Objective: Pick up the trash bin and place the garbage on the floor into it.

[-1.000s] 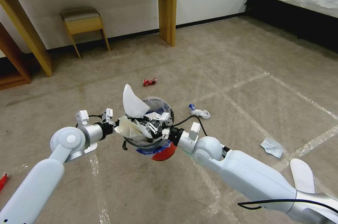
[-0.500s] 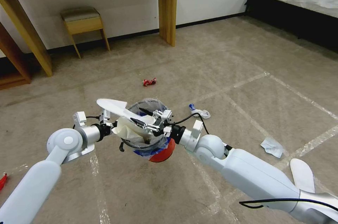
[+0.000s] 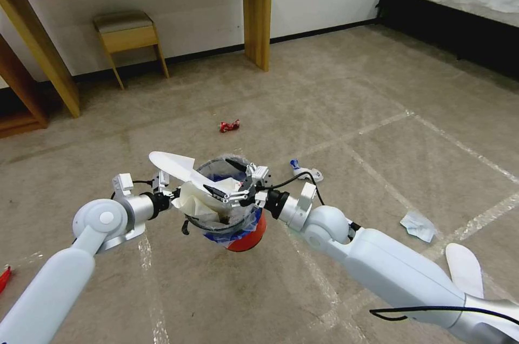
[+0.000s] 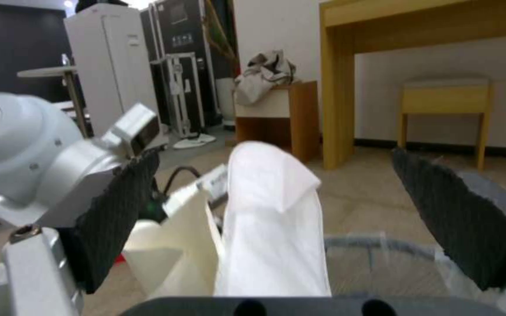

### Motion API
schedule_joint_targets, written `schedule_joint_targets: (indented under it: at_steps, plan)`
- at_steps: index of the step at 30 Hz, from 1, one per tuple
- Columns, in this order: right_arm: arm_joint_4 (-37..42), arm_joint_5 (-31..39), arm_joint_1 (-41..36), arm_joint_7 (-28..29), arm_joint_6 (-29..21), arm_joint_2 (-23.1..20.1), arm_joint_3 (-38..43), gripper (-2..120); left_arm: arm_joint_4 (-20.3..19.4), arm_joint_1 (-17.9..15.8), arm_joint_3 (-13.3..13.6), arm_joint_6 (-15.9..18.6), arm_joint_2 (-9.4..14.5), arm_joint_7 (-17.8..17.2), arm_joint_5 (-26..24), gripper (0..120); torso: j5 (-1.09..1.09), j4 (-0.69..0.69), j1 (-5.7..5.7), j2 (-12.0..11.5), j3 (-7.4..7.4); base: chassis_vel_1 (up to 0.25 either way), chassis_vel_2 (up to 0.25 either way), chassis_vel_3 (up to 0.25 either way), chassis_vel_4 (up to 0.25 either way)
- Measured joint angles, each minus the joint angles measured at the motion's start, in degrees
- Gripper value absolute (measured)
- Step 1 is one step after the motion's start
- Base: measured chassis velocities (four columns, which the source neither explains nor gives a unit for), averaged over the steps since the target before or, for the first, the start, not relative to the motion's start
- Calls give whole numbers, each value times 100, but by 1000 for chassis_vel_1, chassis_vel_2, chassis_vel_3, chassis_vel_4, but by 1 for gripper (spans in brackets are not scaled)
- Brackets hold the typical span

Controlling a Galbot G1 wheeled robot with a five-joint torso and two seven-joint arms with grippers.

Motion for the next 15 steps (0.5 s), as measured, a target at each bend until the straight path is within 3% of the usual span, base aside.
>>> schedule_joint_targets:
  at_steps: [15]
  plan:
    - [191,-89,-221,-80,-10,-112,266,100,-51,125,-76,-32,59,-70,95,1,0,-1,0,0,0,0,0,0,0]
